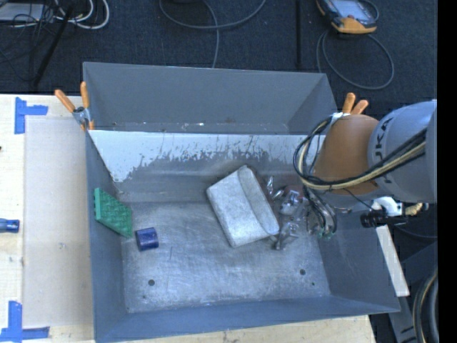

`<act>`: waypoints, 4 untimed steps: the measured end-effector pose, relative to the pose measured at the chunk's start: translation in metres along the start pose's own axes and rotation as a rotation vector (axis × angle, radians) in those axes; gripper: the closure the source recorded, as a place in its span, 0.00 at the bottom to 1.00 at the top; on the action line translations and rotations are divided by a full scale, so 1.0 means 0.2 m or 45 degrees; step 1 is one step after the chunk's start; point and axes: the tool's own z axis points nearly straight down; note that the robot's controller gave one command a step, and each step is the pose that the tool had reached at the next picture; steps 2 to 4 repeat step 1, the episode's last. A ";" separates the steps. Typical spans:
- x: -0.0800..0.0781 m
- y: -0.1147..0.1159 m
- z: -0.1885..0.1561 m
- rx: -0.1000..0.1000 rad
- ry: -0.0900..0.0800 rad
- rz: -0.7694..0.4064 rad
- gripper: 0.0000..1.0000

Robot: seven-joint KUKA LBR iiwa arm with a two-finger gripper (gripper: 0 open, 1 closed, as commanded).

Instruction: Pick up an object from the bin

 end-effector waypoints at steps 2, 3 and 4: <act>-0.01 0.06 -0.67 -0.003 0.003 -0.453 1.00; -0.01 0.06 -0.67 -0.003 0.003 -0.453 1.00; -0.01 0.06 -0.67 -0.003 0.003 -0.453 1.00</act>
Offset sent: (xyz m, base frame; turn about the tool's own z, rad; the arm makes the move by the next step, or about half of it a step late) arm 0.0017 0.0109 0.1312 -0.3549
